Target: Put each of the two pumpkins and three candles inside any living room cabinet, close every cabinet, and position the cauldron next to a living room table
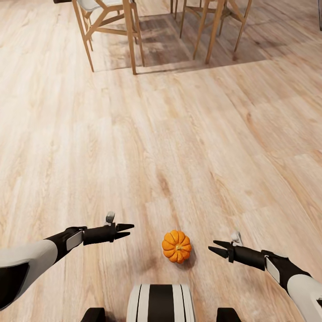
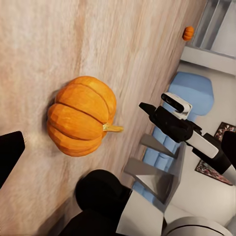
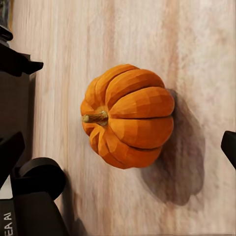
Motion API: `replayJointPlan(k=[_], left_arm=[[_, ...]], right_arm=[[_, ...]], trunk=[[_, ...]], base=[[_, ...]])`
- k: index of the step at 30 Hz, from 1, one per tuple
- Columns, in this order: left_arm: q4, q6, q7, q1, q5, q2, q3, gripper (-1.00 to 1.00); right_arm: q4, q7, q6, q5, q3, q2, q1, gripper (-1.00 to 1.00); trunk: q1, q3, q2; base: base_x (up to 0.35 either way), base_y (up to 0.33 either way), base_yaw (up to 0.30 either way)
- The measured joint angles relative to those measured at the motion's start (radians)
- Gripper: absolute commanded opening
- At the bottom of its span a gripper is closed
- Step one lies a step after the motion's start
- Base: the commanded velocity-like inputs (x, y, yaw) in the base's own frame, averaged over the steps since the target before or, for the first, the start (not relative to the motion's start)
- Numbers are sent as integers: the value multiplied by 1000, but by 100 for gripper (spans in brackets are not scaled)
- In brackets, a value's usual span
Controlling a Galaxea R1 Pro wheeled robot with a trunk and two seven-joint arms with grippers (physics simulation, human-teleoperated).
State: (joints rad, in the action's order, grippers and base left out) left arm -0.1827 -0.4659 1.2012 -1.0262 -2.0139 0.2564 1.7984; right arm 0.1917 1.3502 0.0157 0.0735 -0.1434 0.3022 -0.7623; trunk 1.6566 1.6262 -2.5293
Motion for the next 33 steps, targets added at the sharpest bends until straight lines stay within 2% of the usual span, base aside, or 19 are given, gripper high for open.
replayJointPlan(k=[13, 18, 26, 33], left_arm=[[0, 1, 0, 0, 1, 0, 0, 100], [-1, 3, 5, 0, -2, 4, -4, 100], [1, 5, 54, 0, -2, 6, -2, 100], [2, 7, 65, 0, -1, 3, 1, 100]], right_arm=[[0, -8, 1, 0, 2, -2, 0, 100], [0, -8, 1, 0, 1, -2, 0, 100], [-1, -14, 4, -3, 4, -7, 0, 100], [-3, -105, 16, -8, 6, -34, 0, 100]], trunk=[[6, 50, -3], [6, 50, -3], [6, 50, -3], [6, 50, -3]], base=[[0, 0, 0], [0, 0, 0], [0, 0, 0], [0, 0, 0]])
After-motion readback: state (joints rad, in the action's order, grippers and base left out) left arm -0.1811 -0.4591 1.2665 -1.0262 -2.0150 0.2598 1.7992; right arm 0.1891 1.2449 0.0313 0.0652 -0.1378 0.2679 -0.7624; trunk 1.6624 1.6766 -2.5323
